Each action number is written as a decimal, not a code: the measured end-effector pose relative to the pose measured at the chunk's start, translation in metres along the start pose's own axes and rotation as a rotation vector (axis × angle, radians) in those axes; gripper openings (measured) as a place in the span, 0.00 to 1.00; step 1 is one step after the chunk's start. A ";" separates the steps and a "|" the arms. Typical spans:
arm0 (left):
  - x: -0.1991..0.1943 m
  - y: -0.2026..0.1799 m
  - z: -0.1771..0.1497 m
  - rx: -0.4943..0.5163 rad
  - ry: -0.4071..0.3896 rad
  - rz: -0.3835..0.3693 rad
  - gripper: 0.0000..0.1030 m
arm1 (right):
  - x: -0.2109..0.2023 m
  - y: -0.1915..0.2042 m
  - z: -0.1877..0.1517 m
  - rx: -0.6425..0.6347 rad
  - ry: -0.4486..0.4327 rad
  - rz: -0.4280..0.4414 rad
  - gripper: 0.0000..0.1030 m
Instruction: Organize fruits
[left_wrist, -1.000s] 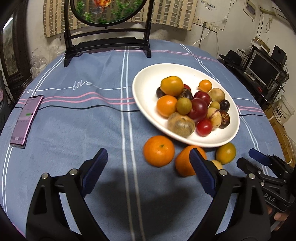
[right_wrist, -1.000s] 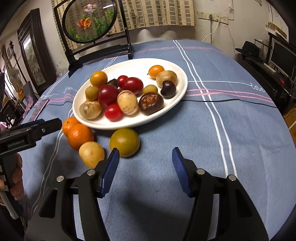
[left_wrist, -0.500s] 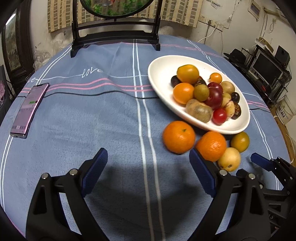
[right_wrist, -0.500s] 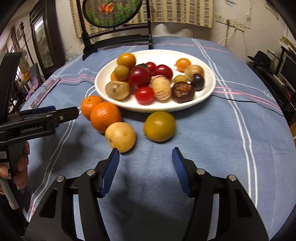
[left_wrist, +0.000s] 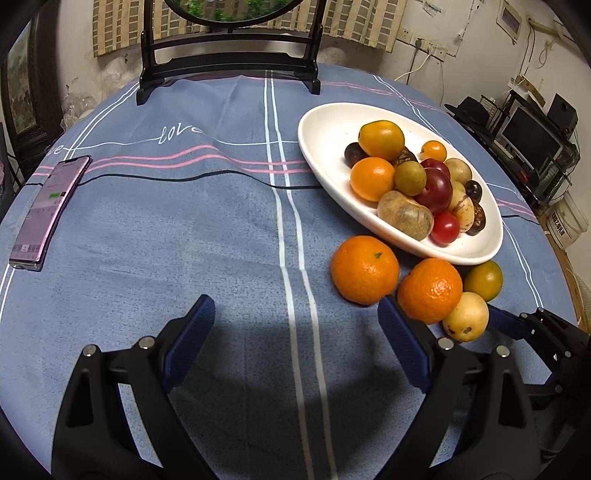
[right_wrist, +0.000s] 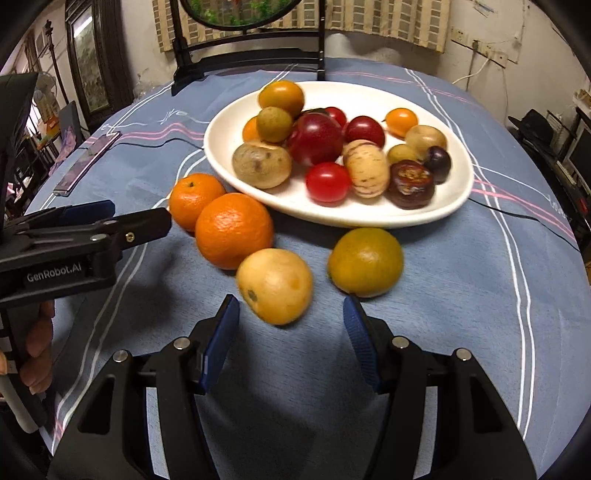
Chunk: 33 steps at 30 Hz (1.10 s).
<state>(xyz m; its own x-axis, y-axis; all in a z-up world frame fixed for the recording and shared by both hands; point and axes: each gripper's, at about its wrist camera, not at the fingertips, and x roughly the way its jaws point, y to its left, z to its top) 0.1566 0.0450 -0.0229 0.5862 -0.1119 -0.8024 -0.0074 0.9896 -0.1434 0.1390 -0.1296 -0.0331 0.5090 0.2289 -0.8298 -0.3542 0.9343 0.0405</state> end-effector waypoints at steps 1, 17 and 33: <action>0.001 0.001 0.000 -0.003 0.001 -0.001 0.89 | 0.001 0.002 0.001 -0.005 0.002 -0.008 0.59; 0.000 0.000 0.000 0.010 0.005 0.033 0.89 | 0.000 0.011 0.005 -0.002 0.004 -0.012 0.38; 0.003 -0.012 -0.001 0.102 0.007 0.083 0.89 | -0.021 -0.025 -0.018 0.071 -0.039 0.066 0.37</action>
<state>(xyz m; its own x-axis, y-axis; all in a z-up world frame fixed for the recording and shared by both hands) 0.1578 0.0325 -0.0245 0.5811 -0.0292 -0.8133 0.0268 0.9995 -0.0168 0.1230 -0.1622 -0.0266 0.5172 0.3001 -0.8015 -0.3324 0.9334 0.1350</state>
